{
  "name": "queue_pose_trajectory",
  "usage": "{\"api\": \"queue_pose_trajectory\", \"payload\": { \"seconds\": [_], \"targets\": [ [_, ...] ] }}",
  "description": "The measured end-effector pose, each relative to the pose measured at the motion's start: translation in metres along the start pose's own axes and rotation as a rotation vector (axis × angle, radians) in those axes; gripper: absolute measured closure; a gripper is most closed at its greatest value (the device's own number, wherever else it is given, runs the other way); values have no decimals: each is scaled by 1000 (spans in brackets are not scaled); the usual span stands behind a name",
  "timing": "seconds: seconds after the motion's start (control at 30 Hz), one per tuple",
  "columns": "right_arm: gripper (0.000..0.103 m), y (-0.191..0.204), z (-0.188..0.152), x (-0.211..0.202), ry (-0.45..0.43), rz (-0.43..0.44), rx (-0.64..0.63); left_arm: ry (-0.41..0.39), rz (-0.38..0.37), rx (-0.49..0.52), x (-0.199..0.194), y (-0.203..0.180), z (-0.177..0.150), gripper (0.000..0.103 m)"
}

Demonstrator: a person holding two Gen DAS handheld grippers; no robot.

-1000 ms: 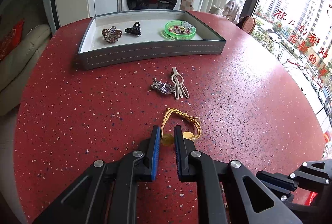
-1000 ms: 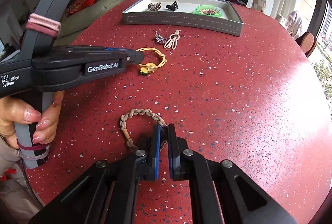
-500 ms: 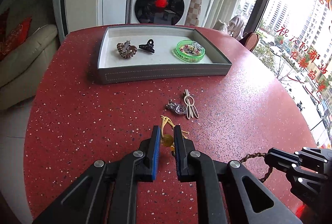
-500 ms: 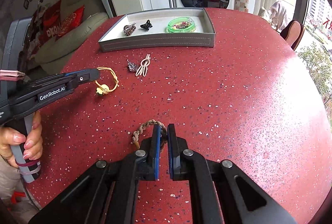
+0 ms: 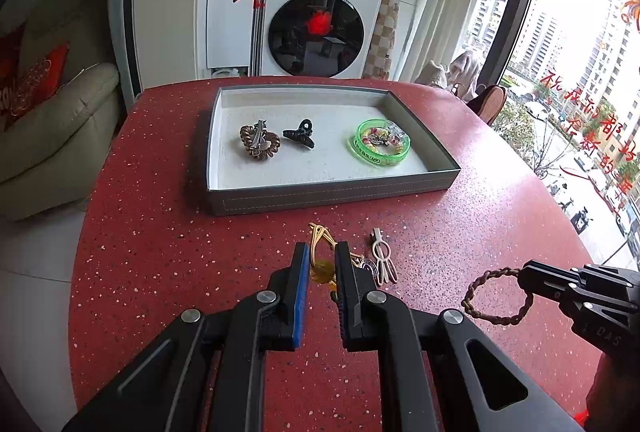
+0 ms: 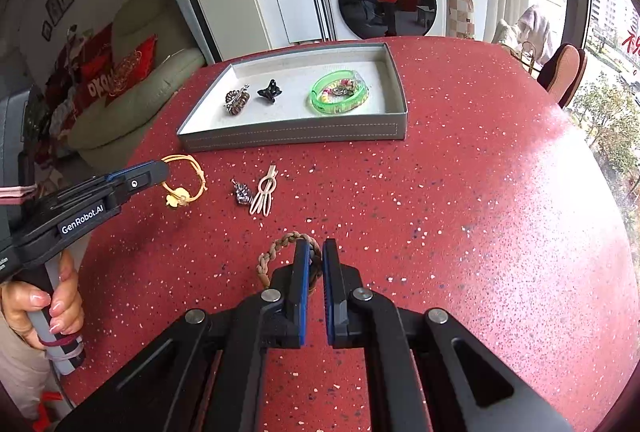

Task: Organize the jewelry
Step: 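Carry the yellow hair tie with the left gripper while the right carries the braided bracelet into the tray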

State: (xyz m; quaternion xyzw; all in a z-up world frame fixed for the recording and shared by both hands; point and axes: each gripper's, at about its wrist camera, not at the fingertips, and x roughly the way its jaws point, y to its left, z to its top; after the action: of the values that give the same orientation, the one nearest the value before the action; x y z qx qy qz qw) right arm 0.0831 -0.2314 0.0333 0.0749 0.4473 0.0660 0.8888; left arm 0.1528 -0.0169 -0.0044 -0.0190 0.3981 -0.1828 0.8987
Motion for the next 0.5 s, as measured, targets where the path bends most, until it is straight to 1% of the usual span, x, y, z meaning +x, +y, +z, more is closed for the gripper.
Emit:
{"api": "queue_pose_trajectory", "payload": {
  "seconds": [0.33,0.5],
  "targets": [
    [96,-3,61,12,-46,4,-10,-60,16,-1,7,9,47,72],
    [96,-7,93,26,-61,6,4,-70,21,-4,21,14,73,72]
  ]
}}
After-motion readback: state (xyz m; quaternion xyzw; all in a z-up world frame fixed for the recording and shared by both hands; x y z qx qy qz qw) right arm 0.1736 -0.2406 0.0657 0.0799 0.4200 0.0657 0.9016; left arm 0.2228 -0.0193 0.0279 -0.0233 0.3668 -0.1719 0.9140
